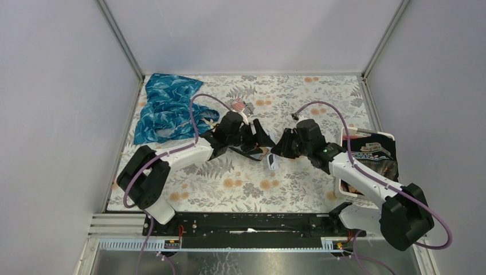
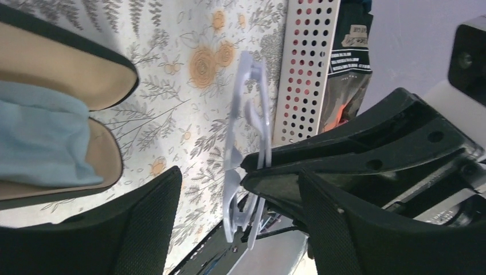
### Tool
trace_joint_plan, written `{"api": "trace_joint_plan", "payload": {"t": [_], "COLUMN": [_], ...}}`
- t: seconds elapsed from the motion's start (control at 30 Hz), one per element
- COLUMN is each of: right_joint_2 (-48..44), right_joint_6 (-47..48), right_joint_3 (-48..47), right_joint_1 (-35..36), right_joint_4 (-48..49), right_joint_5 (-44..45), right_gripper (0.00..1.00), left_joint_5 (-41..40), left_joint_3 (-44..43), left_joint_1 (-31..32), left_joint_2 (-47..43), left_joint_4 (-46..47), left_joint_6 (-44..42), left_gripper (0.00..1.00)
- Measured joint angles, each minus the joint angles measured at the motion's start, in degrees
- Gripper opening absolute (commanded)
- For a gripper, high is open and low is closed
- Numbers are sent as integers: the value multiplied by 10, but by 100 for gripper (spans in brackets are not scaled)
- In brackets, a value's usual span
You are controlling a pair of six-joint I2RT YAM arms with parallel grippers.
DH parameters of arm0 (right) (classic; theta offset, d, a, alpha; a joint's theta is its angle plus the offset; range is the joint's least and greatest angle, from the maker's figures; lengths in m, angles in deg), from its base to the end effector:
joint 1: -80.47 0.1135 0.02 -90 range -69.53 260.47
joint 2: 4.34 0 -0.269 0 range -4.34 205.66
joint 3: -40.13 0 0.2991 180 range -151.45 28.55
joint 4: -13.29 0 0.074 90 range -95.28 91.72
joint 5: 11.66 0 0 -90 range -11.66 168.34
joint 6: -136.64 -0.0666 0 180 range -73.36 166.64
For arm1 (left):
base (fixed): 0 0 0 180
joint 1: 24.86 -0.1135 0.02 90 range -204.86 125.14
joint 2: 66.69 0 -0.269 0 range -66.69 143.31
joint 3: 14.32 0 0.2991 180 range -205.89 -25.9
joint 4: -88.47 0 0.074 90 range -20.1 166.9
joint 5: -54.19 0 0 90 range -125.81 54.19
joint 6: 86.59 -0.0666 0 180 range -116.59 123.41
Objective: Organize the sunglasses
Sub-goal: Pick up the sunglasses from the center of the board.
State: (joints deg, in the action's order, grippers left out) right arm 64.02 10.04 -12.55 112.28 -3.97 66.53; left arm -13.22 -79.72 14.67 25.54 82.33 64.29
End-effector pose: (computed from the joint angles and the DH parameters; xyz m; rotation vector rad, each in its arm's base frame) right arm 0.2695 0.1832 0.2070 -0.0327 2.2757 0.8888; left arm 0.3007 -0.2814 0.1736 -0.1927 2.4586 -1.3369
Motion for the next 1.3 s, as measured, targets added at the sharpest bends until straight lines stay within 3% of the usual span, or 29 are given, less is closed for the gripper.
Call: {"api": "trace_joint_plan", "payload": {"t": [0.57,0.9,1.1,1.3], "right_joint_2": [-4,-4,-5,-5], "right_joint_6": [-8,-12,-13,-13], "right_joint_3": [11,12,12,12], "right_joint_1": [-9,-10,-4,-4], "right_joint_4": [-5,1,9,9], "right_joint_5": [3,-1,-29,-30], "right_gripper": [0,0,0,0], "left_joint_5": [-10,-65,-103,-110], "left_joint_3": [-18,-12,1,2], "left_joint_1": [29,33,33,33], "left_joint_2": [19,0,-1,-5], "left_joint_4": [30,28,29,31], "left_joint_6": [30,30,38,41], "left_gripper": [49,50,68,60]}}
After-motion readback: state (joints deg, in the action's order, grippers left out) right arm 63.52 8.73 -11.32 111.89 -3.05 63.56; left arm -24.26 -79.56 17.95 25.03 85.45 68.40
